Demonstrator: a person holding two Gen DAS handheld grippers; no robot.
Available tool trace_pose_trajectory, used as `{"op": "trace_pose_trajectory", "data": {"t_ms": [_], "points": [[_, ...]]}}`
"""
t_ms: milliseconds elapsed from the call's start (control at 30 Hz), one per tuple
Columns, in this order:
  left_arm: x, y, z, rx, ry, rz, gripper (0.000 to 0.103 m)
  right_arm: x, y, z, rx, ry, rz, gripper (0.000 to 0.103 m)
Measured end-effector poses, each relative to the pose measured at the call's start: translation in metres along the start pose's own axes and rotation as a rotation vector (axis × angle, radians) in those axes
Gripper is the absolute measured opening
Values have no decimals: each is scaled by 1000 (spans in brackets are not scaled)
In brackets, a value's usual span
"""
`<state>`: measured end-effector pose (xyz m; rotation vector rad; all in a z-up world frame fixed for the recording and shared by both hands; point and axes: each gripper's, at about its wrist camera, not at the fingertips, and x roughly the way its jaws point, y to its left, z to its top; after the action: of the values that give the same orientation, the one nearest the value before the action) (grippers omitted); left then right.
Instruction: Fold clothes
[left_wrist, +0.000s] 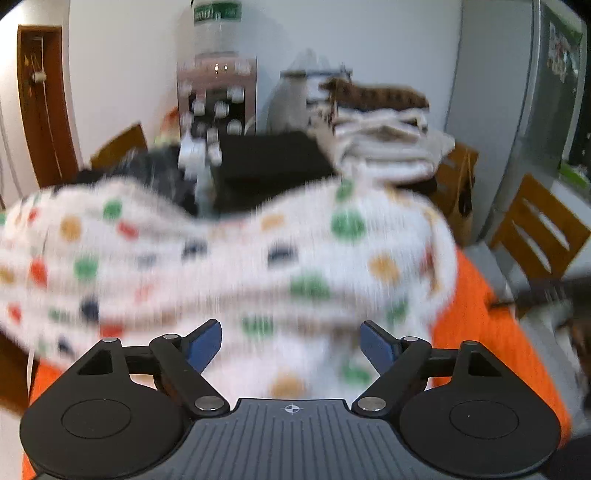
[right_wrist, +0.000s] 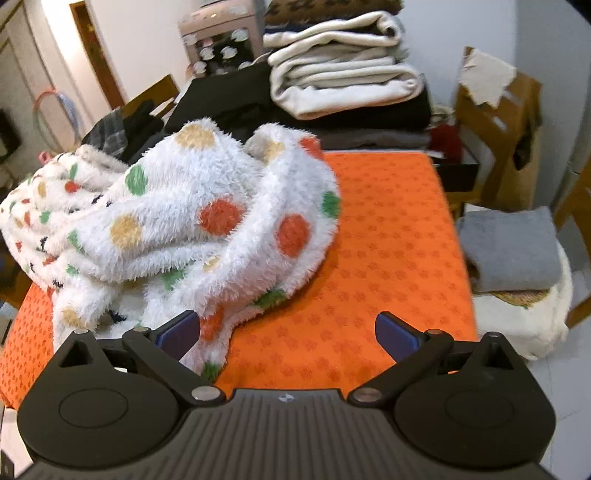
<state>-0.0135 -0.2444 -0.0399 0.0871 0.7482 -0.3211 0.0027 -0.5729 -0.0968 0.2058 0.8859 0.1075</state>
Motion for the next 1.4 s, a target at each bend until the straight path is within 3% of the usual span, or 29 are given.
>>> {"op": "trace_pose_trajectory", "data": {"t_ms": [433, 533, 667, 700, 767, 800, 867, 933, 1000, 1067, 1233, 1400], "points": [[45, -41, -101, -125, 196, 87, 86, 45, -67, 104, 124, -97, 144, 96], [54, -46, -105, -150, 193, 120, 85, 63, -80, 126, 155, -98, 168, 93], [62, -51, -109, -203, 192, 164, 72, 96, -89, 148, 199, -68, 218, 91], [64, -52, -111, -222, 194, 175, 57, 105, -90, 151, 214, -56, 235, 91], [63, -54, -114, -260, 178, 206, 39, 128, -93, 157, 258, -22, 278, 91], [61, -56, -116, -272, 165, 226, 16, 139, -95, 157, 281, -1, 298, 91], [49, -58, -120, -314, 128, 266, 15, 167, -102, 156, 356, 54, 354, 90], [28, -61, -120, -343, 62, 323, 13, 189, -109, 148, 473, 106, 453, 78], [-5, -67, -117, -381, -14, 395, 13, 202, -115, 138, 622, 142, 580, 38], [-41, -74, -111, -422, -87, 449, 13, 196, -118, 132, 723, 129, 667, 18], [-132, -102, -98, -485, -279, 544, 12, 121, -119, 142, 656, -36, 789, 13], [-211, -151, -91, -521, -461, 623, 12, 19, -134, 158, 514, -200, 818, 12]]}}
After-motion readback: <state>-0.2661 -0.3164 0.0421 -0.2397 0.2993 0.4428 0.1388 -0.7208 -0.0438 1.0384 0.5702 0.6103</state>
